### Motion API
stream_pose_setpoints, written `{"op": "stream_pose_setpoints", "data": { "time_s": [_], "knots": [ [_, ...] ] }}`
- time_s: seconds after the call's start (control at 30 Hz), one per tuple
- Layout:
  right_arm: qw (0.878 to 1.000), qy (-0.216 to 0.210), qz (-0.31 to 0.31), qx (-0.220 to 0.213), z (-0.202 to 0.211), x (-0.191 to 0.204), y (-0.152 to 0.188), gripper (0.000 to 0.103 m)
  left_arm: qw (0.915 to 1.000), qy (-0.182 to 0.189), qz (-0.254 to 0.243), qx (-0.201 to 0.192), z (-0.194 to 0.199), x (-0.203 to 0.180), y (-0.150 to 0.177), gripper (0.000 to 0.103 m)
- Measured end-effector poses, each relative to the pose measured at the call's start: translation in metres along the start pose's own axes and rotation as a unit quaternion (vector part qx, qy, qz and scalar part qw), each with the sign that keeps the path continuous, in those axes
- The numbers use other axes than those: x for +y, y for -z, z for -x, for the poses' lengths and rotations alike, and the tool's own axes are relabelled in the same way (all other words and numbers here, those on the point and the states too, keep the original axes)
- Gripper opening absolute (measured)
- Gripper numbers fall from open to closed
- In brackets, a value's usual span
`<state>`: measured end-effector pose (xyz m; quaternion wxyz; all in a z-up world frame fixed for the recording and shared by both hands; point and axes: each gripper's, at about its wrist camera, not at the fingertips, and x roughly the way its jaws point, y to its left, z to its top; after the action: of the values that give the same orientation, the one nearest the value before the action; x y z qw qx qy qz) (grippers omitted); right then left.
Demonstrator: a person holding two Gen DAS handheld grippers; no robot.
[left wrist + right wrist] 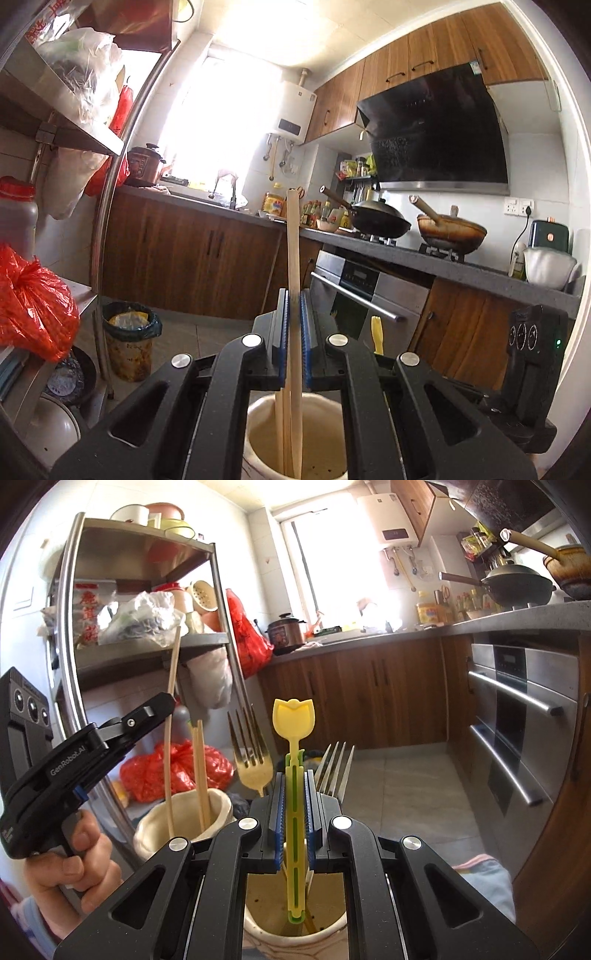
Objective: Organize utensils
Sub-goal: 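Lower the chopstick into the tall pot with the left tool while the right tool inserts the yellow utensil, then open both tools and move them back over the remaining utensils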
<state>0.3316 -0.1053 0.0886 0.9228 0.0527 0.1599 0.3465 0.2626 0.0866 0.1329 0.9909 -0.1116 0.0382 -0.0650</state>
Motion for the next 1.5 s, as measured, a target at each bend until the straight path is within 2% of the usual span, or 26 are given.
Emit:
{"op": "stream_pose_setpoints", "data": {
  "time_s": [0.23,0.7,1.37,1.5],
  "knots": [
    [1.0,0.01,0.015,0.017,0.002,0.006,0.016,0.01,0.999,-0.014,-0.019,0.039,0.006,-0.005,0.019,0.006],
    [0.999,0.03,0.025,0.034,0.017,0.009,0.029,0.01,0.9926,-0.043,-0.066,0.093,0.008,-0.018,0.032,0.006],
    [0.998,0.034,0.017,0.057,0.006,0.005,0.031,0.011,0.9852,-0.051,-0.089,0.137,-0.004,-0.022,0.038,0.006],
    [0.998,0.032,0.022,0.054,0.008,0.007,0.03,0.019,0.9854,-0.053,-0.091,0.134,-0.004,-0.023,0.039,0.006]
  ]
}}
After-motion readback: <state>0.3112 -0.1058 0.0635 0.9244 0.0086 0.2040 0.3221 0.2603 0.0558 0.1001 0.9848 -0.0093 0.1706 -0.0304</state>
